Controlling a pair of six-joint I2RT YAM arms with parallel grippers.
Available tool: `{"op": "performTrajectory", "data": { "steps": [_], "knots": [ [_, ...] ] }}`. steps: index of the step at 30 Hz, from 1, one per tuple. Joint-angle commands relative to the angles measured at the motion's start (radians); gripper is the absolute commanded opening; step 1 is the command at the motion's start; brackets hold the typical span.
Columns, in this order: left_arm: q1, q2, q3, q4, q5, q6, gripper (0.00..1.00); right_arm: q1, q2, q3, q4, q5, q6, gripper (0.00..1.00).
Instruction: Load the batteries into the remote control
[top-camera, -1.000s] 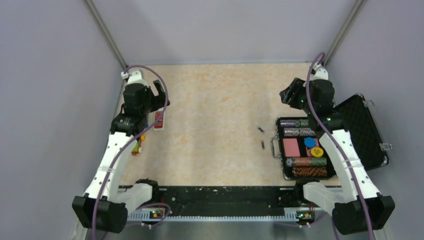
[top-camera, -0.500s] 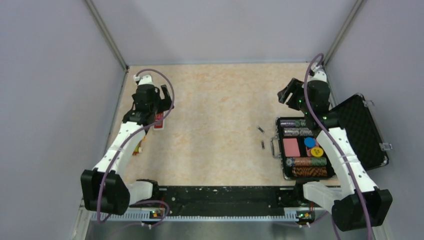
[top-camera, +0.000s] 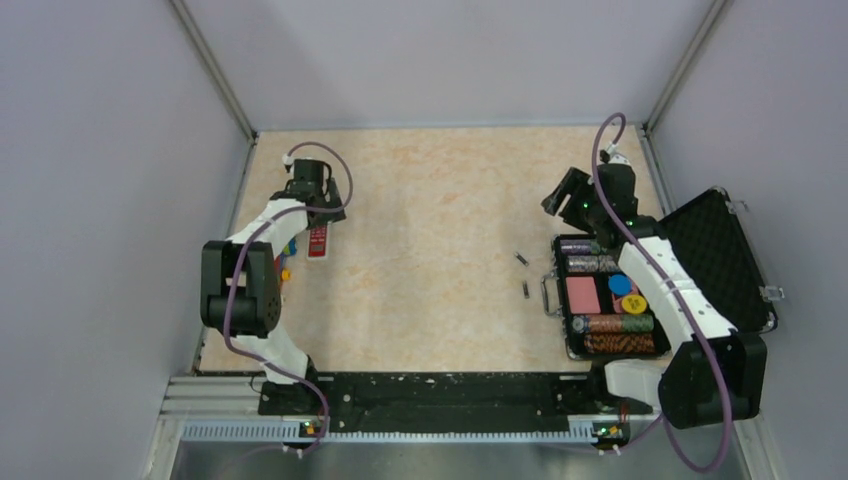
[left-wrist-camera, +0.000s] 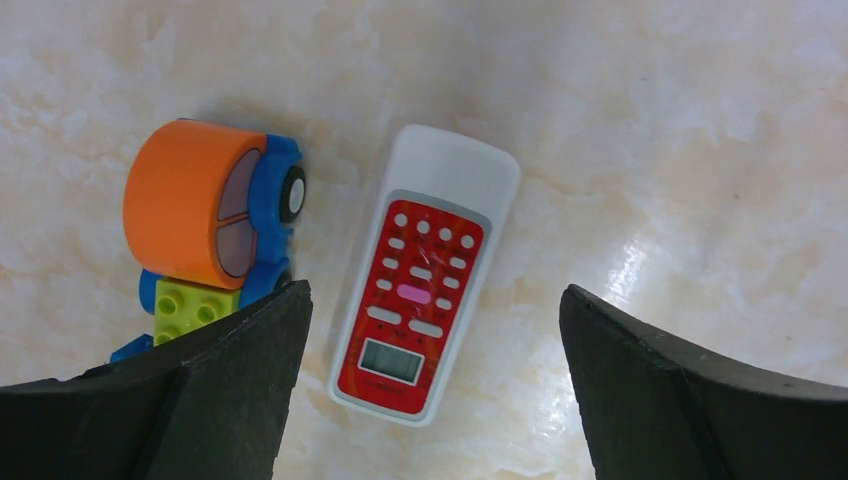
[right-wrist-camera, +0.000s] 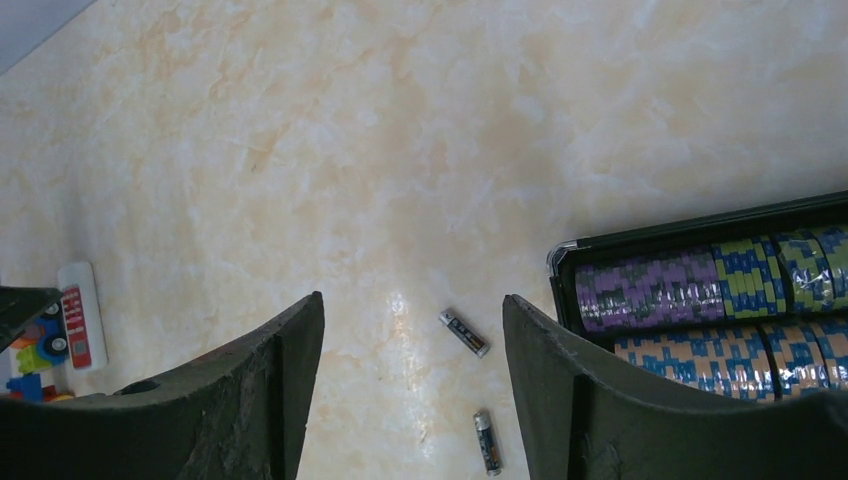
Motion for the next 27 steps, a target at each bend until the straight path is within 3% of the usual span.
{"op": "performTrajectory", "data": {
  "steps": [1, 7, 14, 25, 27],
  "knots": [
    [0.029, 0.052, 0.069, -0.019, -0.024, 0.011, 0.98, -0.007, 0.019, -0.008, 0.038, -0.029, 0.032, 0.65],
    [0.061, 0.121, 0.083, -0.056, 0.092, 0.05, 0.97, -0.007, 0.059, -0.003, 0.036, -0.029, 0.05, 0.62],
    [0.093, 0.231, 0.207, -0.175, 0.191, 0.145, 0.89, -0.007, 0.095, 0.005, 0.039, -0.041, 0.078, 0.59],
    [0.096, 0.308, 0.263, -0.233, 0.21, 0.206, 0.61, -0.005, 0.101, 0.001, 0.074, -0.128, 0.181, 0.57],
    [0.095, 0.311, 0.257, -0.233, 0.237, 0.2, 0.47, -0.005, 0.097, 0.004, 0.062, -0.137, 0.19, 0.56]
  ]
}}
